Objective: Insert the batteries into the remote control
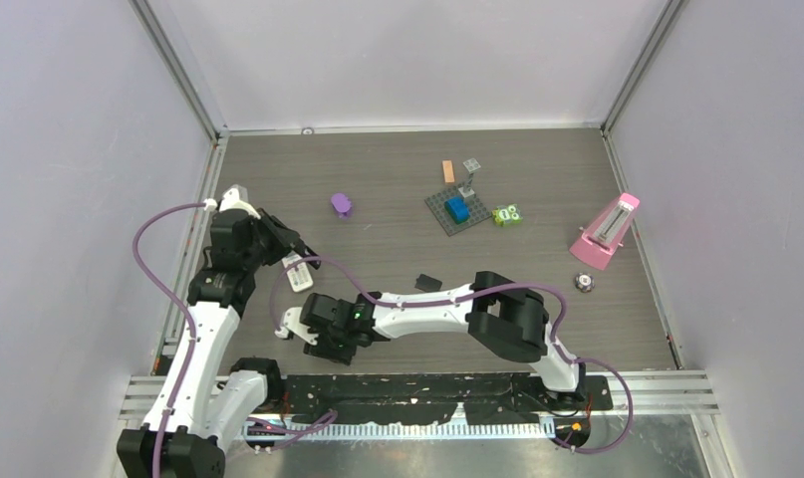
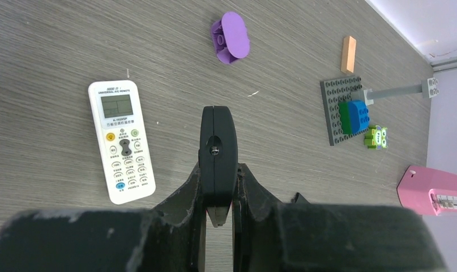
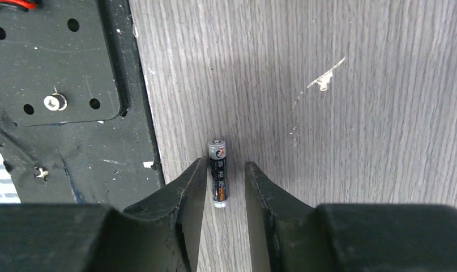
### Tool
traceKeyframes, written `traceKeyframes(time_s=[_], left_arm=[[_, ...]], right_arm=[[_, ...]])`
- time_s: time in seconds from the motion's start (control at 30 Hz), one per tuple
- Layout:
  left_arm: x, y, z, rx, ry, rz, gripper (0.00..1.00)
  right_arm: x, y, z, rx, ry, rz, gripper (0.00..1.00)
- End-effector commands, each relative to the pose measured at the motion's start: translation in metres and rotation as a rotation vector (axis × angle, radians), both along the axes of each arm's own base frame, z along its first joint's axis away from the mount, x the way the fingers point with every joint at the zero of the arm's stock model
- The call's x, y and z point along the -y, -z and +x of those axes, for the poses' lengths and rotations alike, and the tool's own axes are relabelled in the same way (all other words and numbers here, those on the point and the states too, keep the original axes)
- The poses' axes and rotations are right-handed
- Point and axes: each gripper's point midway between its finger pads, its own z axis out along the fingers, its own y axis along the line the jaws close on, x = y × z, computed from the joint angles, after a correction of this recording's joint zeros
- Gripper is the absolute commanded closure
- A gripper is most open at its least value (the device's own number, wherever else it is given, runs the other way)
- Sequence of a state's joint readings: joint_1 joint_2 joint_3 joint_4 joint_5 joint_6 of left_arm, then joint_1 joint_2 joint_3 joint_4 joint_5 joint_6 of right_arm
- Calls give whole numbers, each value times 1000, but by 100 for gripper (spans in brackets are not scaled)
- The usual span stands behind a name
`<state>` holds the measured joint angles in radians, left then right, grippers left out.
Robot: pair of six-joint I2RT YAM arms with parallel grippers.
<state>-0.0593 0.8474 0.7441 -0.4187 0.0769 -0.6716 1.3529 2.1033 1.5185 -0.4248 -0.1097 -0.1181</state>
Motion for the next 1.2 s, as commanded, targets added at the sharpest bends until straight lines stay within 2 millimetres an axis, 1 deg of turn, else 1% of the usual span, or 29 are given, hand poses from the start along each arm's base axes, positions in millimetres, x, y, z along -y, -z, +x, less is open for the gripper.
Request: traceKeyframes(time_s=[0.0,0.07,0.13,0.2,0.27,0.3,0.33,0.37,0.4,0.43,0.47,0.5,0.53,0.57,0.6,0.63,0.67,0.7,0.73,0.77,0.8,0.83,0.87,0.9,0.93,0.97,1.07,1.1,1.17], left_arm=[[2,-23,6,67,26,-7,100],[2,-23,6,67,27,-8,100],[3,-23,5,69,30,-9,100],[3,-23,4,69,32,-10,100],[3,-22,4,69,34,-10,100],[3,-22,4,70,34,-10,100],[2,-22,4,71,32,-8,100],[2,-22,4,71,31,-7,100],[2,-21,4,70,31,-5,100],[2,-20,4,69,32,-4,100],[2,-20,4,70,31,-6,100],[2,-19,5,69,32,-8,100],[3,-19,5,68,35,-13,100],[4,-18,5,66,39,-17,100],[5,-18,5,63,44,-22,100],[7,-18,5,60,48,-27,100],[8,-18,5,58,53,-33,100],[9,-18,5,56,57,-38,100],[11,-18,5,56,65,-45,100],[13,-18,5,56,72,-53,100],[14,-19,4,55,79,-59,100],[15,-20,3,55,84,-63,100],[16,-20,2,54,87,-67,100],[17,-20,1,56,91,-70,100],[17,-19,1,57,92,-72,100],[18,-19,0,58,94,-76,100],[20,-18,-3,58,105,-86,100],[21,-18,-3,60,110,-91,100],[23,-18,-3,68,115,-105,100]], right_arm=[[-15,-7,8,31,49,40,66],[-14,-3,12,41,74,29,72],[-12,0,14,39,109,20,81],[-8,-2,19,27,147,21,93],[-2,-11,31,12,221,53,94],[0,-16,46,2,270,82,94],[7,-22,50,-24,326,99,95],[12,-28,67,-31,384,124,94],[20,-36,72,-56,445,144,94],[34,-35,92,-40,530,145,95],[38,-49,99,-63,605,182,95],[52,-49,114,-59,683,183,95],[56,-59,119,-90,763,216,95],[70,-57,129,-87,839,204,95],[76,-63,135,-103,934,226,95],[86,-62,137,-117,1021,203,95],[98,-65,148,-63,1103,192,95],[111,-64,146,-75,1195,151,95],[120,-66,153,-56,1252,146,95],[127,-64,151,-84,1341,135,95],[134,-65,154,-91,1398,140,95],[139,-60,151,-138,1486,144,95],[142,-60,150,-172,1542,156,95],[148,-53,144,-222,1639,156,95],[149,-50,140,-259,1681,153,95],[155,-42,133,-301,1770,142,95],[165,-25,112,-387,1896,58,95],[169,-19,107,-410,1965,44,95],[177,-11,93,-421,2045,1,95]])
